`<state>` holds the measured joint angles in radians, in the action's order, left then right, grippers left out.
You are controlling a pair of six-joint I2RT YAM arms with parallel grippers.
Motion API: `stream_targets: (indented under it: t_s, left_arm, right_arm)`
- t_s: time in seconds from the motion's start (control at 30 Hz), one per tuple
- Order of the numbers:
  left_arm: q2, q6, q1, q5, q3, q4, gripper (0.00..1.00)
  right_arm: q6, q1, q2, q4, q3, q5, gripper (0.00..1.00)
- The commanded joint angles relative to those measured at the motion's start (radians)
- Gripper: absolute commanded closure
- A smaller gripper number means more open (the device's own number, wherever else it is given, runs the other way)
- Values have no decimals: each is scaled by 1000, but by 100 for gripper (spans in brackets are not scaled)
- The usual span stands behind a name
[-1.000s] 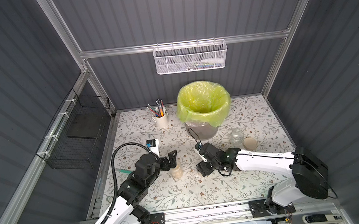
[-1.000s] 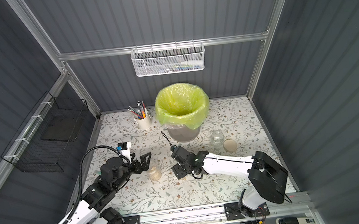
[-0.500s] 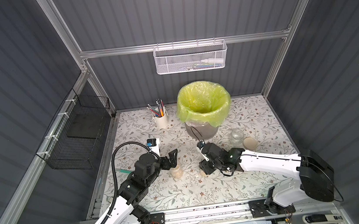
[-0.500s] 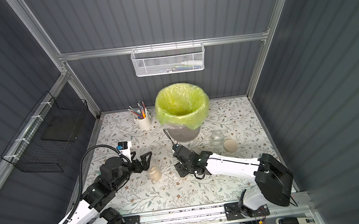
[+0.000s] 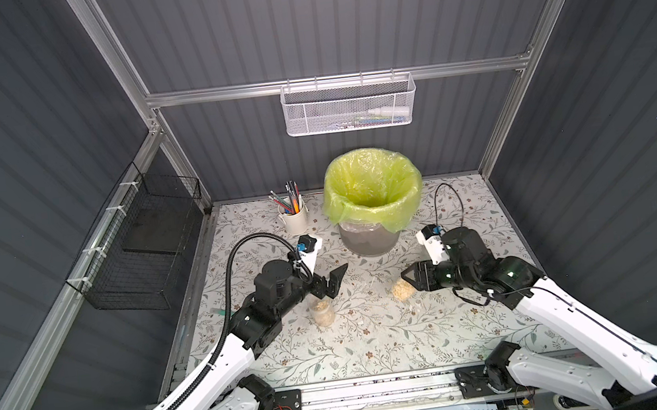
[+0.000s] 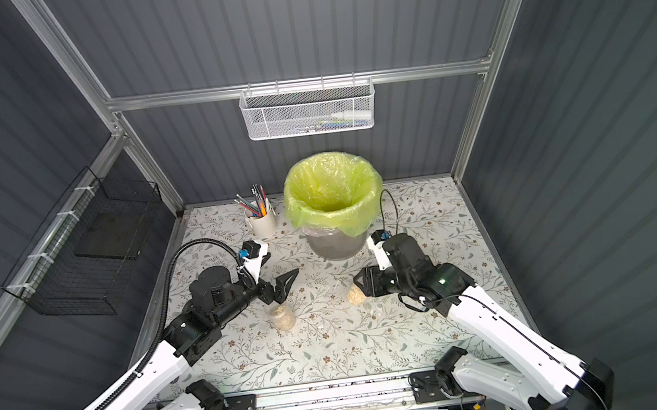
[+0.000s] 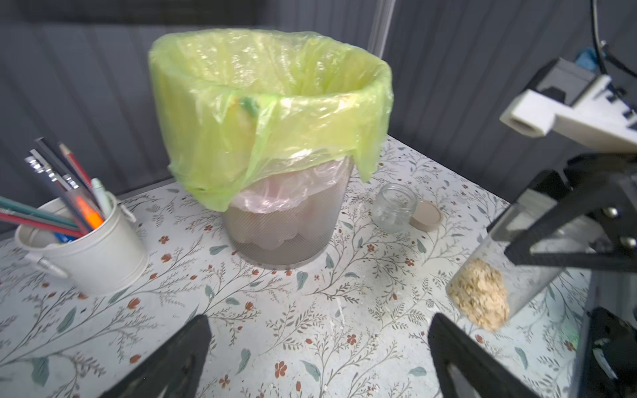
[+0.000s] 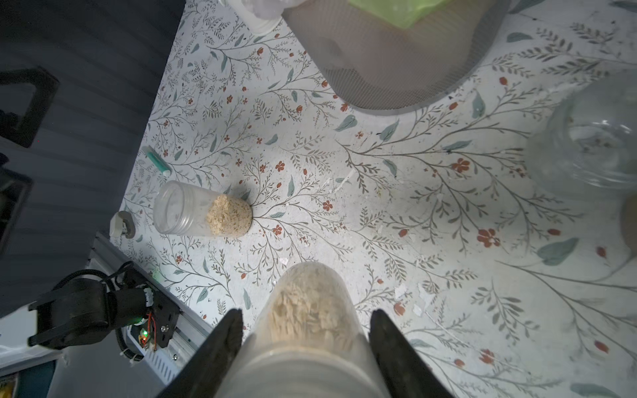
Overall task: Empty expired oatmeal from jars
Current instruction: Pick up the jar from the center of the board.
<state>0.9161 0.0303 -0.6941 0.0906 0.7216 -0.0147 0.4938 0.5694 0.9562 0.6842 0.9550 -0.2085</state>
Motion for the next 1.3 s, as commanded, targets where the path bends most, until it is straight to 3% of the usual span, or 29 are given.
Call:
stream_targets:
  t_s: [0.0,0.23,0.37,0.6,0.77,0.97,1.27]
  left_arm:
    - [36,-104,-20,140,66,-25,0]
    - [124,-101,-59,356,129,-79,0]
    - [173,-78,-80,419,140,-95,0]
    - [226,-126,-99,441,125,-86,0]
    - [248,-128,-99,431,94,-168,0]
    - [263,-139,-97,436,86,-209,0]
    - [284,-146,-84,436,66,-272,0]
  right_arm:
    - [7,-58,-11,156,78,-87,46]
    - [-59,-151,63,249,213,-178,46]
    - [-127,-152,155,251,319,-232,46]
    - [-181,-120,331,240,495,-283,47]
    - [-225,-54,441,306,627,-241,47]
    - [-230,30,508,312,710,-209,47]
    - [-183,99,507,260,713,-181,48]
